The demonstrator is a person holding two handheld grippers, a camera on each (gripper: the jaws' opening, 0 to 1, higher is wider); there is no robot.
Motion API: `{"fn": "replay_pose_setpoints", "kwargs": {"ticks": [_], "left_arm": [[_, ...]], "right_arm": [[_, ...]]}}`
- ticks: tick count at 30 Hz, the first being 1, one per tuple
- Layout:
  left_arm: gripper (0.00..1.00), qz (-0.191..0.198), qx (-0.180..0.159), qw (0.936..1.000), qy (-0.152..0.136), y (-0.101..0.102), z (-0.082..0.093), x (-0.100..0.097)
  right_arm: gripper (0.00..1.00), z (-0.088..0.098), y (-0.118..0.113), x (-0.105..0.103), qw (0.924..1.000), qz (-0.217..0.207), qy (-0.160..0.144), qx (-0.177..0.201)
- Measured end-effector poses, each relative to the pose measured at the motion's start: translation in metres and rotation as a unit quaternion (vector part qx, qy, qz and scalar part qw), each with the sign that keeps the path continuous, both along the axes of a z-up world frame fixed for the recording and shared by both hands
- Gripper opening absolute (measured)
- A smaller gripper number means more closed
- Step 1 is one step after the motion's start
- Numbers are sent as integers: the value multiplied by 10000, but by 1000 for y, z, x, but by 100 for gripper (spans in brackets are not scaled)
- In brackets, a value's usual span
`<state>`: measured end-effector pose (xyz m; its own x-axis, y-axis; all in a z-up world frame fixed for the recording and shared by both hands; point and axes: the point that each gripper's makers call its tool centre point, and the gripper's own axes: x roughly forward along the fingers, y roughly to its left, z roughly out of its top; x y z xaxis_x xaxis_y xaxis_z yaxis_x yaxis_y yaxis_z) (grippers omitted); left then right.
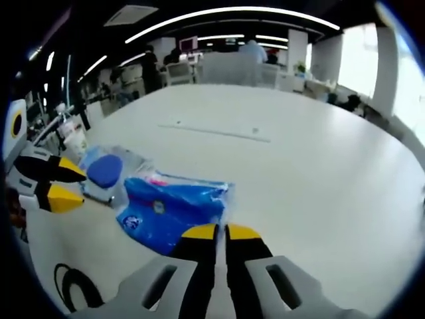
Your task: Arrange the tabletop items into an orderly group along one side of the table until the central work area is clear of visible clutter.
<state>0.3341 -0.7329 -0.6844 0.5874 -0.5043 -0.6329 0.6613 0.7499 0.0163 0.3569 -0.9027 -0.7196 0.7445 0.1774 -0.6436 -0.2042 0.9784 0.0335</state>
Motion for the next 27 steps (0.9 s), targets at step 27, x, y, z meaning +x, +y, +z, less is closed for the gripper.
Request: {"fn": "replay_pose_setpoints", "kwargs": {"ticks": [27], "left_arm": [[19,-498,-75,9979,401,-39,-26,-18]], "right_arm": [[3,-5,-11,0,9995,-300,47,115]]}}
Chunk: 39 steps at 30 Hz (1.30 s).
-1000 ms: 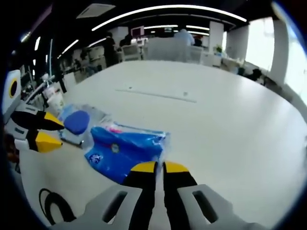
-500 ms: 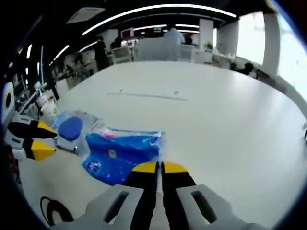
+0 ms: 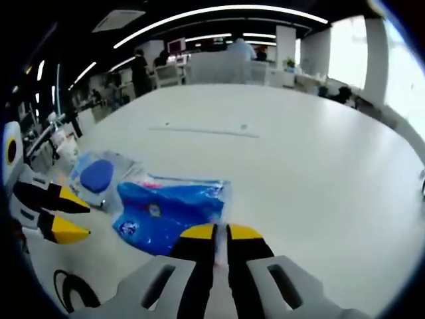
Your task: Arrange the tabletop items into an orderly group along one side of the table until the central work area is clear of visible clutter.
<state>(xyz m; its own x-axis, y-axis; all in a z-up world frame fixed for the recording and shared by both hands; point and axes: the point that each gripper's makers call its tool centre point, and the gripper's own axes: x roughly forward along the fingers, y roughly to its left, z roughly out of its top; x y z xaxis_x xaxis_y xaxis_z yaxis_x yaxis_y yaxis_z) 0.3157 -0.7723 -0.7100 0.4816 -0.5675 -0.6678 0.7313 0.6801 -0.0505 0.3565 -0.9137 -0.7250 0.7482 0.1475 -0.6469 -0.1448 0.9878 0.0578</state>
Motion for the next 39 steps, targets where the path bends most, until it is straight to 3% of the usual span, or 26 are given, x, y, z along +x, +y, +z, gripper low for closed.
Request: {"fn": "replay_pose_setpoints", "kwargs": {"ticks": [13,39], "left_arm": [[19,-197,-39,9997,153,-18,-9,-2],[23,-152,81,9998,110,-21,-13,12]], "right_arm": [[4,-3,1,-5,10000,72,39,20],[3,-7,1,-15,9997,-33,143,190]]}}
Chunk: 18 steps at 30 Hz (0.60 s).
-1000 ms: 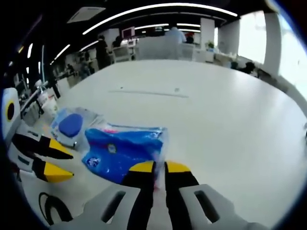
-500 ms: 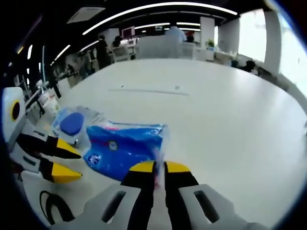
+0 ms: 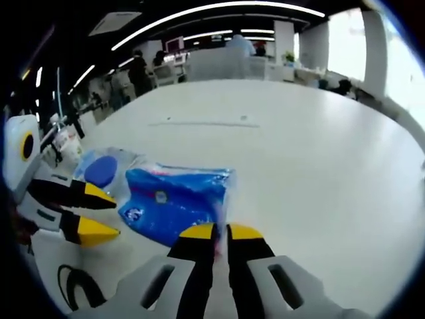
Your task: Arrange the tabletop items into an orderly group along one side of the table until the central work area is clear of visible clutter.
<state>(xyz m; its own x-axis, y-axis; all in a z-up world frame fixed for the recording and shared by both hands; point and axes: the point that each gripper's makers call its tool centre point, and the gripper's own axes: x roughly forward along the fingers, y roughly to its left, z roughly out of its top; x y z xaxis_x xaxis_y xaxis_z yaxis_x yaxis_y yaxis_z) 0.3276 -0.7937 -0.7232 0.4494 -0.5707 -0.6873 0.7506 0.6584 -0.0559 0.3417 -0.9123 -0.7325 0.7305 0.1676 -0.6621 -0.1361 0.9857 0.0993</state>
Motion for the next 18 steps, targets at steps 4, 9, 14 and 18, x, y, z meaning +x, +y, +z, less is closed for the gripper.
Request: {"fn": "replay_pose_setpoints", "kwargs": {"ticks": [4,9,14,18], "left_arm": [[24,21,4,10000,-11,0,0,2],[26,46,21,10000,-20,1,0,3],[29,69,39,10000,-45,1,0,6],[29,88,39,9999,-87,1,3,8]], "right_arm": [[3,-1,1,-1,10000,-31,35,23],[3,-1,3,-2,9999,-73,57,89],[4,-2,5,-4,9999,-75,73,122],[5,-3,5,-5,9999,-71,78,130]]}}
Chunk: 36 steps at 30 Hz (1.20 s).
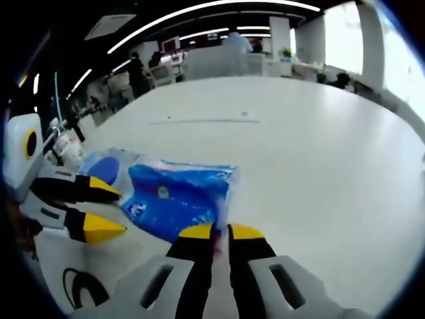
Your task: Arrange the tabletop items into an orderly group along one side of the table until the central work area is clear of visible clutter.
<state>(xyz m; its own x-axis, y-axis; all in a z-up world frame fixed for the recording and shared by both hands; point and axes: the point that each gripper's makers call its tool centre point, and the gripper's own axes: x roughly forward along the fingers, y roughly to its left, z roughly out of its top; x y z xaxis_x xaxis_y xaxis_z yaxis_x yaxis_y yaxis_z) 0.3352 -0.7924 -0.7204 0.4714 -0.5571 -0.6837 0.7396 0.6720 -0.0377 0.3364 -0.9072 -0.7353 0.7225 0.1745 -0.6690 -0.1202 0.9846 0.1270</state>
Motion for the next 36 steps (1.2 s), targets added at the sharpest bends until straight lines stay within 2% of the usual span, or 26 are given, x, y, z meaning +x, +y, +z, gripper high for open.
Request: {"fn": "replay_pose_setpoints", "kwargs": {"ticks": [9,12,18,27,32,36], "left_arm": [[34,30,19,9999,-123,1,6,0],[37,74,1,9998,-179,2,11,0],[37,78,-117,9995,-269,1,22,-2],[37,64,-234,9990,-375,3,39,-11],[42,52,-252,9991,-351,6,43,-16],[42,5,-291,9989,-378,8,51,-20]], "right_arm": [[16,5,-1,-1,9999,-2,-106,4],[19,8,-2,-2,9999,-12,-154,-18],[24,14,-1,-2,9998,-3,-202,-3],[29,30,2,-3,9994,50,-344,-47],[29,41,4,-5,9990,101,-433,-93],[32,48,6,-7,9987,138,-484,-95]]}}
